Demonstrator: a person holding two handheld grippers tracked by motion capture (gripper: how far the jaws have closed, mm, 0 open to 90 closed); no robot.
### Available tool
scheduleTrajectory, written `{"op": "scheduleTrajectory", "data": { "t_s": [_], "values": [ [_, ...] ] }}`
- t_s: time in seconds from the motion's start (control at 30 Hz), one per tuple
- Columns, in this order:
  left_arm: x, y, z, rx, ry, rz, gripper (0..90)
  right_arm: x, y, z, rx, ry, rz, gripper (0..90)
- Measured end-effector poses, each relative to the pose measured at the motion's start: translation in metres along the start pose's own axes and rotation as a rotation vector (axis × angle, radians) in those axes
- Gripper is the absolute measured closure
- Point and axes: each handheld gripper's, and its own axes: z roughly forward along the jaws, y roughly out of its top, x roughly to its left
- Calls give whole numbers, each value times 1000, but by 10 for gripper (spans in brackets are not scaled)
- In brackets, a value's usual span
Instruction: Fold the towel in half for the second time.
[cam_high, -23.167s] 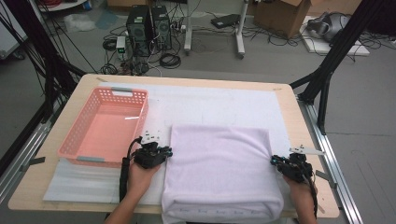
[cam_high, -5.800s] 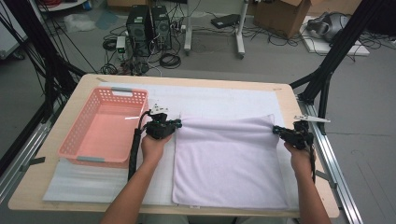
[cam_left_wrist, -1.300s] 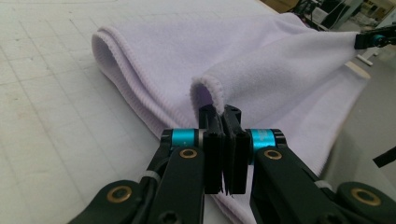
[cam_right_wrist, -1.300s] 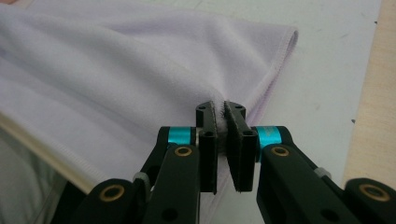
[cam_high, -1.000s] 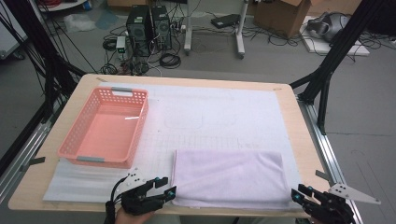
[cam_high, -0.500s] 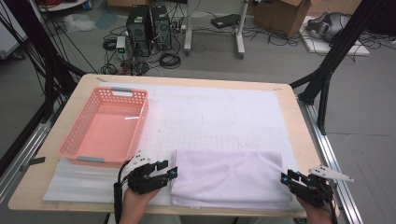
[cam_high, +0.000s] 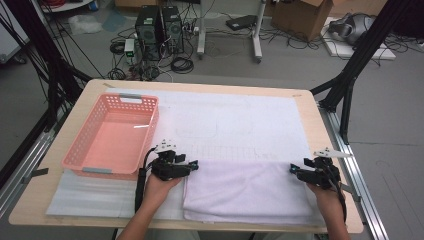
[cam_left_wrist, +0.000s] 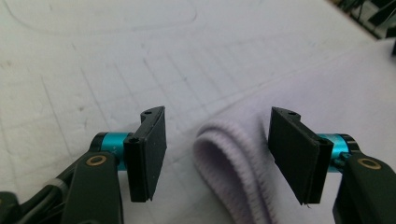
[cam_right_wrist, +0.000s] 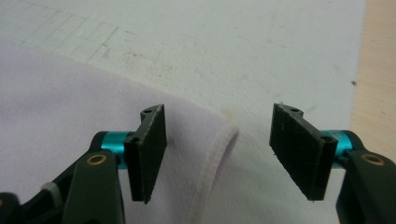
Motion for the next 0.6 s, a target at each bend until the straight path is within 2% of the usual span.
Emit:
{"op": "scheduleTrajectory", "data": {
  "t_s": [0.03,0.07,0.1,0.13,0.17,0.2,0.23,0.27,0.3,0.37,0.43,0.5,0.6],
  "values": [
    [0,0,1,11,-22,4,426,-1,1,2,10,9,0,353],
    [0,1,2,26,-20,22,489,-3,1,6,31,27,-7,358],
    [-3,2,3,41,-4,76,513,-4,0,9,42,39,-9,385],
    [-5,4,4,59,-5,103,588,-6,-2,12,46,59,-12,401],
    [-5,6,5,72,-15,102,667,-6,-3,11,37,59,-10,448],
    [-7,8,5,72,-10,107,742,-6,-4,10,34,80,-3,590],
    [-7,11,4,62,-4,116,779,-7,-5,8,30,123,-4,724],
    [-8,13,4,35,4,122,794,-7,-6,6,22,122,-20,781],
    [-7,14,4,-1,15,110,800,-6,-5,5,22,124,-29,797],
    [-4,18,5,-8,29,101,804,-7,-3,5,15,109,-37,809],
    [-1,25,8,-41,38,76,808,-10,1,7,-16,88,-23,812],
    [0,34,10,-70,54,76,809,-12,8,10,-43,62,-23,813],
    [4,46,16,-84,70,63,809,-17,20,19,-73,15,-19,812]
  ]
}}
